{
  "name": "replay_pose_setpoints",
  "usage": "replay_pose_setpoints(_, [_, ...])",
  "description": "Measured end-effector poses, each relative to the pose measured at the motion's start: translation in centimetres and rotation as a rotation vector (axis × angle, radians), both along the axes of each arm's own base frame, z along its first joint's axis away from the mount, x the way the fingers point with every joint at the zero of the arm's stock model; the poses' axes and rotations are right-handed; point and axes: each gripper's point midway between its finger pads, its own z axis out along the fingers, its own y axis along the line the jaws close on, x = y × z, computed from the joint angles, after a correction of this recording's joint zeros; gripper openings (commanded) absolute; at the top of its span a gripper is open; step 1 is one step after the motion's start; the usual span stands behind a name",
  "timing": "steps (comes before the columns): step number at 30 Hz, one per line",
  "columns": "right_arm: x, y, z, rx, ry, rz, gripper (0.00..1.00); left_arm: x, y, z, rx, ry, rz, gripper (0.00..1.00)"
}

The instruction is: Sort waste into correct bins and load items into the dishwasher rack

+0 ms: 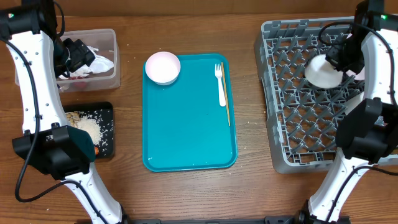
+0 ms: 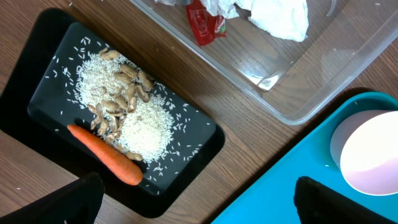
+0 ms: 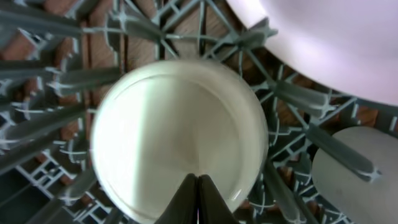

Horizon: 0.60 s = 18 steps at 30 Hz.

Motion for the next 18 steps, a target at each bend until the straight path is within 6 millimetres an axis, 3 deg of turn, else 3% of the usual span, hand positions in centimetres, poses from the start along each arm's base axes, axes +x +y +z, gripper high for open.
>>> replay_pose_setpoints(10, [-1.0,0.6,-0.6,0.030,0.044,0.004,0.04,0.1,0.0,0.0,0.001,-0.004,0.000,1.00])
replay_pose_setpoints(14, [-0.7,2.8,-0.3,0.147,0.018,0.041,0.05,0.3,0.1,0.1,0.003,-0.014,0.000,1.00])
replay_pose_setpoints(16, [-0.1,5.3,1.0,0.275,-0.043,0.125,0.11,0.5,0.0,0.1,-0.003,-0.021,-0.001,1.00])
replay_pose_setpoints(18, [0.5,8.9,3.4,0.407,-0.130,0.239,0.41,0.8,-0.3,0.1,-0.021,-0.037,-0.005,1.00])
